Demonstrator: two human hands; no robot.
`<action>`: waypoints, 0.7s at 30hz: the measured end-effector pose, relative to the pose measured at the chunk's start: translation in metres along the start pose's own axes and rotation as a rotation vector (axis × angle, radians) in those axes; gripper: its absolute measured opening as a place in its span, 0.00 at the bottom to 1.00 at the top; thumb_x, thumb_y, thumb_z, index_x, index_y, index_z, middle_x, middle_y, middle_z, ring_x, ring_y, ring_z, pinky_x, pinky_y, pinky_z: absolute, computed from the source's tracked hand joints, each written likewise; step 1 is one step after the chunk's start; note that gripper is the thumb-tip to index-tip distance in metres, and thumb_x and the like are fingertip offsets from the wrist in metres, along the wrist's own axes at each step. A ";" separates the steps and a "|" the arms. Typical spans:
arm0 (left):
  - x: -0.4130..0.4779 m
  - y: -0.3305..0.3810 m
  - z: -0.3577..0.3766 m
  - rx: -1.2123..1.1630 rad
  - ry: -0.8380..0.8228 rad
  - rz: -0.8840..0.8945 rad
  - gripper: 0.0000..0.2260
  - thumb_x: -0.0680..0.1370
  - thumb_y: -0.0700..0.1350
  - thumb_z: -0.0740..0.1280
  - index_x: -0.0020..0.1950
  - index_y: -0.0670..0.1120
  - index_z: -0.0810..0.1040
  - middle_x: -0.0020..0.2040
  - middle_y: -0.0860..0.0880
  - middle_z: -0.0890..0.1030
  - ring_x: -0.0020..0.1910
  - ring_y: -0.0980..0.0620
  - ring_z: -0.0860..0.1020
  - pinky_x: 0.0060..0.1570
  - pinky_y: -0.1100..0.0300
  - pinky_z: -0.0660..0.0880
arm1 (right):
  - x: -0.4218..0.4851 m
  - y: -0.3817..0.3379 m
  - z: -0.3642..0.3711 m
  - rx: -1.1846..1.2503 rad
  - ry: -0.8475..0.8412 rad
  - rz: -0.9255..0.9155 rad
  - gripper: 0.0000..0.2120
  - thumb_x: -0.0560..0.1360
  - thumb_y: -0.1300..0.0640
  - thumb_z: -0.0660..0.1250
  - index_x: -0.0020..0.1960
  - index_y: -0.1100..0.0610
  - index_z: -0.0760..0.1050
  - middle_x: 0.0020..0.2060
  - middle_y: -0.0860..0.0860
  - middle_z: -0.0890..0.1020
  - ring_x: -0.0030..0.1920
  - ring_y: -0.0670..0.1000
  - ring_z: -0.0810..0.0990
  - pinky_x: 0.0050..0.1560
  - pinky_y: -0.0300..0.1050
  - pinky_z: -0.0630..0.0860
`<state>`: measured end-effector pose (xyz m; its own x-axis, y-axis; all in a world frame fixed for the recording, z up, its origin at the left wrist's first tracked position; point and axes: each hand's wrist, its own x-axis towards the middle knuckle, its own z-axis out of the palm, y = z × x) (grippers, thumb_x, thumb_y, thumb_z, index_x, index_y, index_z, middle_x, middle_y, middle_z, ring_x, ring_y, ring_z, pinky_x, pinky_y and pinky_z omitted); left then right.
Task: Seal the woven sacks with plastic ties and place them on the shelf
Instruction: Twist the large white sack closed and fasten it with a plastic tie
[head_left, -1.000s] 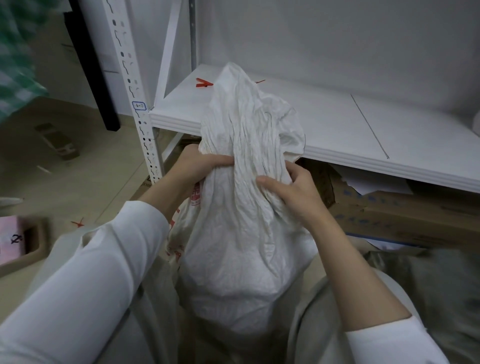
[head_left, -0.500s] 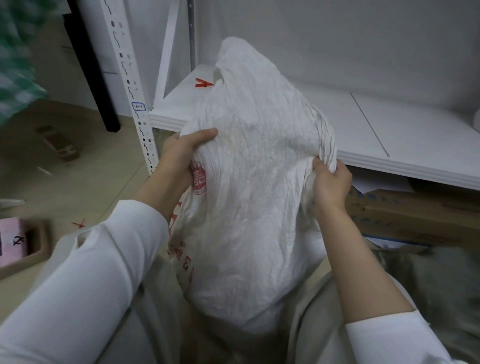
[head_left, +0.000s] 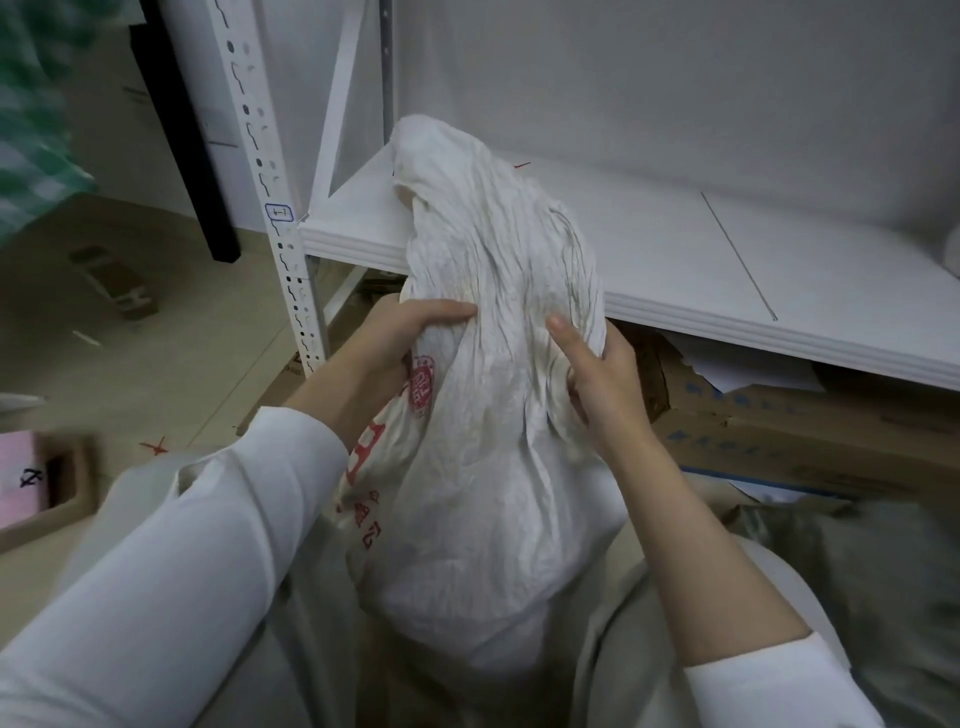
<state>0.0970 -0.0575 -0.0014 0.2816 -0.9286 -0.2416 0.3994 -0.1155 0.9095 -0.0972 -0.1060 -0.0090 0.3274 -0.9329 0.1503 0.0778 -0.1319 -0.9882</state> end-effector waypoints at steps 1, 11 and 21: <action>-0.001 0.000 0.002 -0.027 -0.012 0.025 0.26 0.66 0.39 0.77 0.62 0.38 0.78 0.56 0.42 0.83 0.54 0.43 0.82 0.56 0.48 0.78 | 0.000 -0.001 0.001 0.026 -0.021 0.020 0.19 0.71 0.45 0.72 0.59 0.49 0.77 0.56 0.46 0.83 0.58 0.44 0.81 0.62 0.47 0.76; -0.016 0.004 0.014 0.067 0.008 0.314 0.20 0.72 0.34 0.72 0.63 0.41 0.76 0.57 0.44 0.83 0.55 0.46 0.82 0.54 0.51 0.80 | 0.000 -0.006 0.016 0.103 -0.135 0.116 0.16 0.70 0.57 0.75 0.57 0.51 0.78 0.52 0.48 0.85 0.53 0.46 0.83 0.53 0.43 0.80; -0.015 0.004 0.012 0.149 -0.052 0.290 0.24 0.71 0.34 0.74 0.65 0.42 0.73 0.58 0.46 0.82 0.54 0.49 0.82 0.53 0.54 0.80 | 0.002 0.007 0.027 0.045 -0.111 0.093 0.11 0.73 0.58 0.73 0.53 0.47 0.78 0.51 0.46 0.85 0.53 0.45 0.83 0.59 0.49 0.78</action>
<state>0.0840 -0.0477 0.0096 0.3188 -0.9466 0.0485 0.1765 0.1095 0.9782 -0.0707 -0.1000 -0.0152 0.4372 -0.8971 0.0631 0.0840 -0.0291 -0.9960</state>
